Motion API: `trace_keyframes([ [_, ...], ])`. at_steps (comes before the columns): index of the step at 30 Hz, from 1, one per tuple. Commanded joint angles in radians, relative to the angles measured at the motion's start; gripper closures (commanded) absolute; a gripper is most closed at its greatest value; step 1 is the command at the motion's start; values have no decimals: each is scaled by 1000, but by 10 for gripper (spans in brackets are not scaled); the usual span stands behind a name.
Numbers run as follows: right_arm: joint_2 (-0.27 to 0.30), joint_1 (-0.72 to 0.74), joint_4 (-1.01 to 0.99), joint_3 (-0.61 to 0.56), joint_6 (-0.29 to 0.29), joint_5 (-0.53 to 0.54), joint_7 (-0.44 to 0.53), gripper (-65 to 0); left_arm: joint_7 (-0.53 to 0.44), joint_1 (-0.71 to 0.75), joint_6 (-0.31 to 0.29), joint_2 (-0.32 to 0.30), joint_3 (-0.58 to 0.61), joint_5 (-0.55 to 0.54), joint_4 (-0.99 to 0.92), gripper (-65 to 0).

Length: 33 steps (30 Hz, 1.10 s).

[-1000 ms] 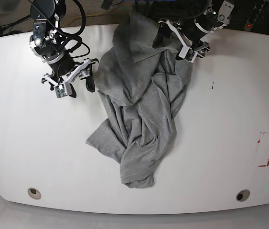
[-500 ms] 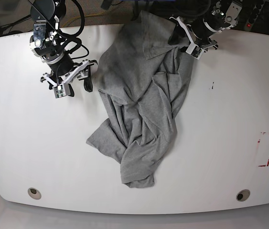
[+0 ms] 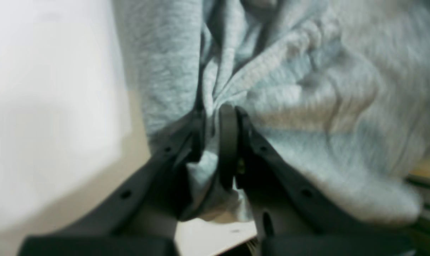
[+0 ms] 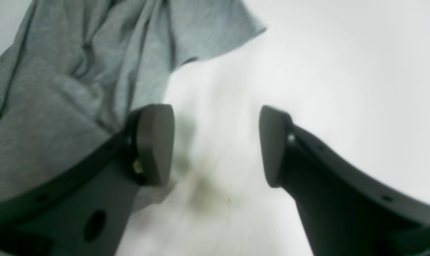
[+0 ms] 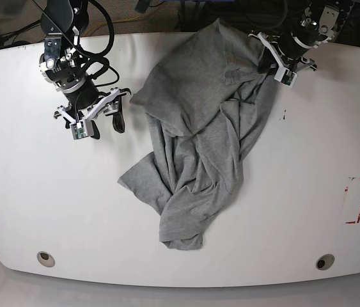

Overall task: Fold the T-shirt properly
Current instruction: 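Lower both grippers to the grey T-shirt and pinch its edges, then lift the shirt with both grippers and stretch it apart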

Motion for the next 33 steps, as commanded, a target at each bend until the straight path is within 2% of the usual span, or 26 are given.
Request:
trace_keyframes([
  [1, 10, 38, 16, 2, 3, 10, 25, -371, -18, 26, -4, -9, -53, -6, 36, -3],
  [4, 8, 78, -30, -3, 7, 12, 23, -371, -18, 32, -30, -9, -105, -6, 45, -3],
  [6, 8, 130, -92, -3, 9, 18, 23, -371, -18, 34, -84, -5, -149, -6, 48, -1],
  [9, 8, 185, -153, -6, 9, 19, 23, -371, -18, 35, -124, -2, -197, -6, 47, -1],
  [19, 8, 444, -446, -115, 15, 19, 23, -374, -18, 47, -128, -2, -252, -6, 47, -1],
  [23, 8, 538, -581, -151, 64, 19, 23, -374, -18, 47, -128, 0, -252, -6, 47, 0],
  [28, 7, 633, -739, -176, 156, 19, 23, -374, -18, 60, -128, 2, -252, -6, 47, 0],
  [33, -25, 701, -871, -184, 179, 9, 29, -374, -18, 61, -128, 2, -252, -6, 44, 0],
])
